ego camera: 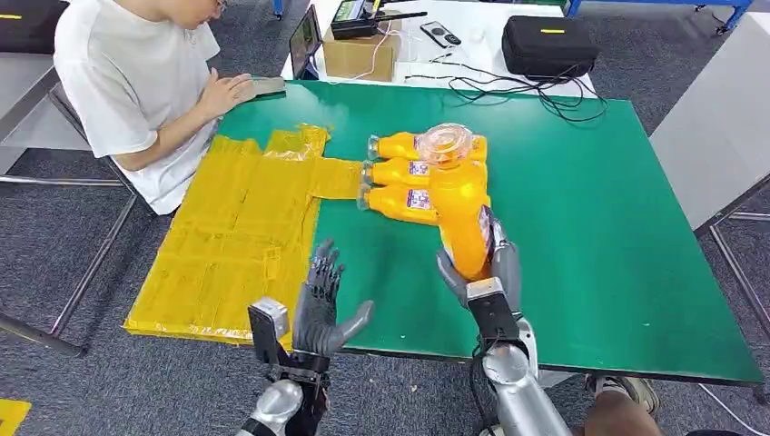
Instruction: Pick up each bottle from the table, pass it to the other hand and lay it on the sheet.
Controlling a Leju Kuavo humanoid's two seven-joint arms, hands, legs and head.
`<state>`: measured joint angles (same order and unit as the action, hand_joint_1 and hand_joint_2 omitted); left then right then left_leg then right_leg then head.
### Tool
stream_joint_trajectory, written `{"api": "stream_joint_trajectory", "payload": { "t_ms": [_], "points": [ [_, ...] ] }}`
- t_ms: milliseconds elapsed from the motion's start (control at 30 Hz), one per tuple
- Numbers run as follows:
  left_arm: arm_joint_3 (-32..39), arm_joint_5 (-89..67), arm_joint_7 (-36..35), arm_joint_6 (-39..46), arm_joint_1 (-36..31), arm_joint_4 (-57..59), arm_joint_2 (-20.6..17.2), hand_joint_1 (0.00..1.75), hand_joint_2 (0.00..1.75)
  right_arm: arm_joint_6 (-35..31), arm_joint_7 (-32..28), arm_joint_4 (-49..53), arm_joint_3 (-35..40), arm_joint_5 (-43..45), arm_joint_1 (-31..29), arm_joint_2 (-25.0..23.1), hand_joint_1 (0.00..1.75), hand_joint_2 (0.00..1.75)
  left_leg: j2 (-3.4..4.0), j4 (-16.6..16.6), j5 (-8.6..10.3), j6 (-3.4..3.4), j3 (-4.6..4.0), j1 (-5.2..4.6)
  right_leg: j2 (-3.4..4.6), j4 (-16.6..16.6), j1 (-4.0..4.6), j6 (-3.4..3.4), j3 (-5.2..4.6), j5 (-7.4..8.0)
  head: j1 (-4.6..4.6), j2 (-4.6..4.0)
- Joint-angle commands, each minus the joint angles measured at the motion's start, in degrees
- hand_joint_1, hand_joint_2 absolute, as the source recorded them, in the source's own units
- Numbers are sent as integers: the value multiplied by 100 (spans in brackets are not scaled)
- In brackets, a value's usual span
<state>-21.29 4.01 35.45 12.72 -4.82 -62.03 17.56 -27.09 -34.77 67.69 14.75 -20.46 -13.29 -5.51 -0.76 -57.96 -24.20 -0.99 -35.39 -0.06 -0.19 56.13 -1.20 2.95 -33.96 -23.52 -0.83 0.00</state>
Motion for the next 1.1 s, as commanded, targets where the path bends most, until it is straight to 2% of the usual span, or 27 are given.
{"api": "stream_joint_trajectory", "payload": {
  "t_ms": [33,100,133,233,333,367,400,467,533,633,700,867,1033,1067,1100],
  "points": [
    [-652,-997,70,449,124,-122,-235,0,175,1289,175,-415,905,-788,2,160,175,175,14,5,-12,9,29,7,8,-5,8,-17,26,-9,-2,0],
    [-568,-1076,76,597,66,-132,-210,0,175,1272,137,-666,1298,-1105,35,27,175,175,14,4,-8,7,18,9,11,-8,11,-11,16,-2,0,0],
    [-481,-1029,86,680,19,-108,-184,0,175,1234,130,-734,1454,-1176,109,-94,175,175,29,6,-23,14,49,16,21,-12,19,-26,44,-12,-2,0],
    [-467,-1024,84,669,-42,-93,-192,0,175,1156,159,-759,1574,-1242,184,-193,175,175,23,6,-15,11,34,15,14,-6,17,-18,29,-9,-2,0],
    [-470,-1013,84,667,-32,-82,-186,0,175,1181,176,-690,1581,-1221,153,-112,175,175,8,3,-4,4,10,13,4,-2,11,-8,6,-4,0,0],
    [-470,-1013,84,667,-32,-82,-186,0,175,1181,176,-690,1581,-1221,153,-112,175,175,20,-2,-22,9,39,19,13,-1,19,-21,33,-16,-2,0],
    [-472,-1008,86,669,-28,-80,-186,0,175,1198,194,-668,1589,-1202,146,-88,175,175,14,2,-8,5,15,15,9,-4,13,-10,11,-4,-2,0],
    [-472,-1008,86,669,-28,-80,-186,0,175,1198,194,-668,1589,-1202,146,-88,175,175,14,0,-17,7,35,19,5,-6,18,-18,35,-12,2,0],
    [-472,-1008,86,669,-28,-80,-186,0,175,1198,194,-668,1589,-1202,146,-88,175,175,7,3,-2,3,4,9,4,-3,6,-7,2,-2,0,0],
    [-472,-1008,86,669,-28,-80,-186,0,175,1198,194,-668,1589,-1202,146,-88,175,175,10,2,-9,8,19,12,5,-3,11,-16,17,-7,0,0],
    [-433,-920,31,641,-40,-65,-165,0,175,1147,156,-655,1782,-1400,157,-61,175,175,6,5,-4,5,8,6,3,-3,5,-9,6,-3,0,0],
    [-210,-136,-210,129,-217,15,-71,0,175,979,-5,-440,2430,-1493,378,-216,175,175,8,4,-9,7,16,11,3,-2,10,-14,13,-8,0,0],
    [-389,625,-417,-800,-112,-411,-210,0,175,989,84,-1083,2764,-1287,249,-211,175,175,21,1,-14,9,26,15,9,-4,15,-17,19,-11,0,0],
    [-315,749,-516,-967,-48,-467,-143,0,175,965,69,-1147,2765,-1263,241,-209,175,175,16,2,-9,8,16,15,6,-5,14,-14,11,-7,0,0],
    [-195,1348,-928,-1505,29,-489,-52,162,175,931,41,-1195,2717,-1183,255,-219,148,175,17,4,-7,6,14,12,7,-5,10,-11,7,-5,0,0]
  ]
}}
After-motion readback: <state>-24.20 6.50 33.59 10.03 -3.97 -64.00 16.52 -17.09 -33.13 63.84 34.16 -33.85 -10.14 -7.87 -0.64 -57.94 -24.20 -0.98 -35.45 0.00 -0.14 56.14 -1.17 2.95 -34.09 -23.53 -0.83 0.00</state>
